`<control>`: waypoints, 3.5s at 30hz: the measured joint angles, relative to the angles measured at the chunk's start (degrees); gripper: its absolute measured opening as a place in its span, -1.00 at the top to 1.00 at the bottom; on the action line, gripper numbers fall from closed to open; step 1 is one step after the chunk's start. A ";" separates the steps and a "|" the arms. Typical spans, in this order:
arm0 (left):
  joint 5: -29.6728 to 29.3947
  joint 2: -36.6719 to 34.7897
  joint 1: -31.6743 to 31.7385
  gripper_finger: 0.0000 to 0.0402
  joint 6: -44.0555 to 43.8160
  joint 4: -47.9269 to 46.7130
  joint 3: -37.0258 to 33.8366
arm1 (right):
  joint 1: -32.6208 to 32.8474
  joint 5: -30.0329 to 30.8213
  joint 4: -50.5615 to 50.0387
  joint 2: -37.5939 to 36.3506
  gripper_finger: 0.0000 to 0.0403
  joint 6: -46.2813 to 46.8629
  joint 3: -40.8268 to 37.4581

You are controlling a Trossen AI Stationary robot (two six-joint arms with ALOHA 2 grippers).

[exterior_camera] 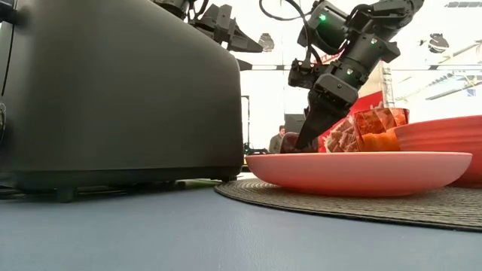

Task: Arrange a breakfast setting
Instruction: Put the apple on the placemat to the top of the pink plate, then put the yellow spoon to the right of the red bowl

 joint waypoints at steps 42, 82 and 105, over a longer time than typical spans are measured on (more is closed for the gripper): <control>0.02 0.00 -0.02 -0.64 0.00 0.02 -0.02 | -0.02 -0.02 1.35 0.00 -0.98 -3.02 0.00; -0.58 0.00 -1.01 -0.64 -9.01 3.34 -0.02 | 0.00 0.14 3.67 -23.42 -0.98 -3.23 0.13; -21.68 0.52 7.10 -0.20 -15.78 -48.19 21.90 | -0.02 0.16 3.63 -25.07 -0.98 -6.47 0.13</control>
